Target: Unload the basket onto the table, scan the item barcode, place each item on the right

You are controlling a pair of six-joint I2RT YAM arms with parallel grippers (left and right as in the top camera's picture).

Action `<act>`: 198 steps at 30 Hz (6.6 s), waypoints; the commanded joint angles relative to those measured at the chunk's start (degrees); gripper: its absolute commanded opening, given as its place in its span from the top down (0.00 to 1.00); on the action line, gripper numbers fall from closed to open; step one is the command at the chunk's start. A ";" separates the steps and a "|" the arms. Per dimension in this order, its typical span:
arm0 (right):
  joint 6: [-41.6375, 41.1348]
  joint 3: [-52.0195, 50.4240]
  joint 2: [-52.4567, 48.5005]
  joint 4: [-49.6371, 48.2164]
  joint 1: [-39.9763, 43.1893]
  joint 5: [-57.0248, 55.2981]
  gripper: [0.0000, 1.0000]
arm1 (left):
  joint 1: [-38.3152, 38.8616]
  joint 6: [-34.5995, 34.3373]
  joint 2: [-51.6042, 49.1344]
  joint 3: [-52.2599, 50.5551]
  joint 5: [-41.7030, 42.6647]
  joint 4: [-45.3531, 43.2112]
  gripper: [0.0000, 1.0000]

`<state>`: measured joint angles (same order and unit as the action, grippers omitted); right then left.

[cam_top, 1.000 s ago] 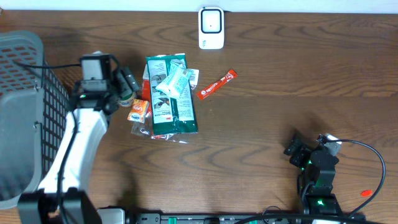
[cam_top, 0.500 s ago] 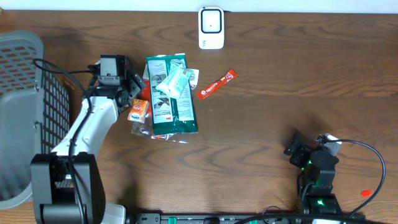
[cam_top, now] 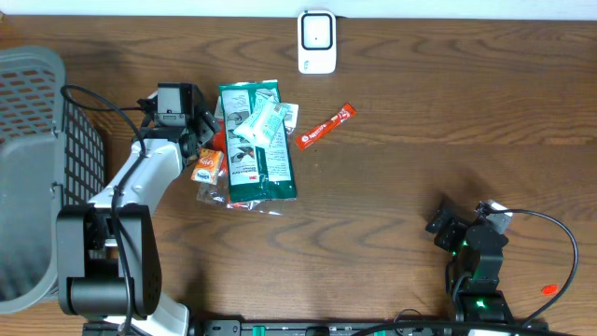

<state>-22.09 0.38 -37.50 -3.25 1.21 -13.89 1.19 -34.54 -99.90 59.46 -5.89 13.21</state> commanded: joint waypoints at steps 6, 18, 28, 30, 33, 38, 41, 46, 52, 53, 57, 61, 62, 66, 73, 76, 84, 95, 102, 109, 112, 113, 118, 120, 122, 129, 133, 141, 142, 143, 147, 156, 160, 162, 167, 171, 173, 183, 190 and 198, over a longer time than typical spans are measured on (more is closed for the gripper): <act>0.50 -0.07 -0.02 0.00 -0.13 -0.15 0.01 | -0.20 -0.28 -0.55 -0.26 -4.09 -0.48 0.04; 0.50 -0.07 -0.02 0.02 -0.13 -0.15 0.01 | -0.24 -0.31 -3.39 -0.26 -4.04 -0.28 0.09; 0.52 -0.07 -0.02 0.04 -0.13 -0.17 0.01 | -0.24 -0.33 -3.39 -0.26 -4.02 -0.33 0.21; 0.50 -0.07 -0.02 0.04 -0.13 -0.17 0.01 | -0.24 -0.33 -3.39 -0.26 -4.00 -0.31 0.27; 0.52 -0.07 -0.02 0.04 -0.13 -0.17 0.01 | -0.24 -0.55 -3.39 -0.26 -3.78 -0.33 0.35; 0.52 -0.07 -0.02 0.04 -0.13 -0.17 0.01 | -0.24 -0.55 -3.39 -0.26 -3.58 -0.33 0.49; 0.52 -0.07 -0.02 0.04 -0.13 -0.17 0.01 | -0.24 -0.57 -3.37 -0.26 -3.52 -0.31 0.49; 0.52 -0.07 -0.02 0.04 -0.13 -0.17 0.01 | -0.24 -0.70 -3.23 -0.22 -1.14 -0.37 0.50; 0.50 -0.07 -0.02 0.02 -0.13 -0.20 0.01 | -0.24 -0.70 -2.99 -0.22 -0.55 -0.28 0.64; 0.50 -0.07 -0.02 0.02 -0.13 -0.20 0.01 | -0.24 -0.70 -2.95 -0.22 -0.55 -0.28 0.64; 0.52 -0.07 -0.02 0.02 -0.13 -0.20 0.01 | -0.24 -0.68 -2.05 -0.22 1.03 -0.31 0.64; 0.52 -0.07 -0.02 0.02 -0.13 -0.20 0.01 | -0.24 -0.66 0.50 0.26 3.98 -0.33 0.64; 0.52 -0.07 -0.02 0.02 -0.13 -0.20 0.01 | -0.24 -0.63 1.20 0.48 4.90 -0.33 0.64; 0.50 -0.07 -0.02 0.02 -0.13 -0.20 0.01 | -0.24 0.63 4.94 0.83 9.97 -1.14 0.63; 0.50 -0.07 -0.02 -0.04 -0.13 -0.22 0.01 | -0.24 1.92 12.39 0.83 12.85 -2.73 0.60; 0.50 -0.07 -0.02 -0.13 -0.13 -0.20 0.01 | -0.24 4.44 15.06 0.83 17.00 -4.02 0.60; 0.50 -0.07 -0.02 -0.26 -0.13 -0.20 0.01 | -0.24 13.79 17.81 0.83 35.50 -6.99 0.60; 0.50 -0.07 -0.02 -0.55 -0.13 -0.20 0.01 | -0.24 28.35 17.81 0.83 61.02 -7.17 0.60; 0.50 -0.07 -0.02 -0.85 -0.13 -0.20 0.01 | -0.24 30.03 17.81 0.83 79.93 -11.78 0.60; 0.50 -0.07 -0.02 -1.09 -0.13 -0.20 0.01 | -0.20 28.72 17.97 0.83 96.02 -19.85 0.60; 0.50 -0.07 -0.02 -1.16 -0.13 -0.20 0.01 | -0.17 28.72 17.97 0.83 96.02 -19.78 0.60; 0.50 -0.07 -0.02 -1.25 -0.13 -0.20 0.01 | -0.17 28.72 17.97 0.83 96.02 -19.80 0.60; 0.50 -0.07 -0.02 -1.29 -0.13 -0.20 0.01 | -0.17 28.74 17.97 0.83 96.02 -19.89 0.60; 0.50 -0.07 -0.02 -1.29 -0.13 -0.20 0.01 | -0.17 28.74 17.97 0.83 96.02 -20.04 0.60; 0.50 -0.07 -0.02 -1.27 -0.13 -0.20 0.01 | -0.17 28.74 17.97 0.83 96.02 -20.06 0.61; 0.50 -0.07 -0.02 -1.27 -0.13 -0.20 0.01 | -0.17 28.70 17.97 0.83 96.02 -22.64 0.61; 0.50 -0.07 -0.02 -1.27 -0.13 -0.20 0.01 | -0.20 28.72 17.97 0.83 96.02 -26.34 0.61; 0.50 -0.07 -0.02 -1.14 -0.13 -0.20 0.01 | -0.20 25.22 17.97 0.83 96.00 -45.03 0.61; 0.50 -0.07 -0.02 -1.03 -0.13 -0.17 0.01 | -0.20 23.80 17.97 0.83 96.00 -47.80 0.60; 0.50 -0.07 -0.02 -0.94 -0.13 -0.20 0.01 | -0.20 22.49 17.97 0.83 96.00 -50.58 0.60; 0.50 -0.07 -0.02 -0.02 -0.13 -0.20 0.01 | -0.20 18.88 17.97 0.83 96.00 -61.51 0.60; 0.55 -0.07 -0.02 2.10 -0.13 -0.20 0.01 | -0.20 15.78 17.99 1.22 96.00 -85.26 0.60; 0.90 -0.07 -0.02 3.28 -0.13 -0.17 0.01 | -0.20 16.02 17.99 1.57 95.93 -95.06 0.60; 1.66 -0.07 -0.02 3.98 -0.13 -0.20 0.01 | -0.20 16.06 17.99 1.57 95.93 -99.73 0.61; 2.01 -0.07 -0.02 5.55 -0.13 -0.20 0.01 | -0.26 19.87 18.03 1.66 95.93 -104.10 0.61; 2.01 -0.07 -0.02 6.08 -0.13 -0.20 0.01 | -0.26 23.21 18.03 1.86 95.93 -104.08 0.61; 2.03 -0.07 -0.02 6.10 -0.13 -0.20 0.01 | -0.26 24.55 18.03 1.86 95.93 -104.08 0.61; 2.01 -0.07 -0.02 6.27 -0.13 0.07 0.01 | -0.26 33.33 18.03 2.03 95.93 -104.10 0.64; 2.01 -0.07 -0.02 6.29 -0.13 0.52 0.01 | -0.24 35.41 18.03 2.38 95.91 -104.04 0.64; 2.01 -0.07 -0.02 6.32 -0.13 0.57 0.01 | -0.24 36.54 18.10 2.40 95.91 -104.08 0.64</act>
<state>-20.71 0.38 -37.50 2.79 1.21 -13.47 1.15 0.27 -83.02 59.48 91.20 -89.89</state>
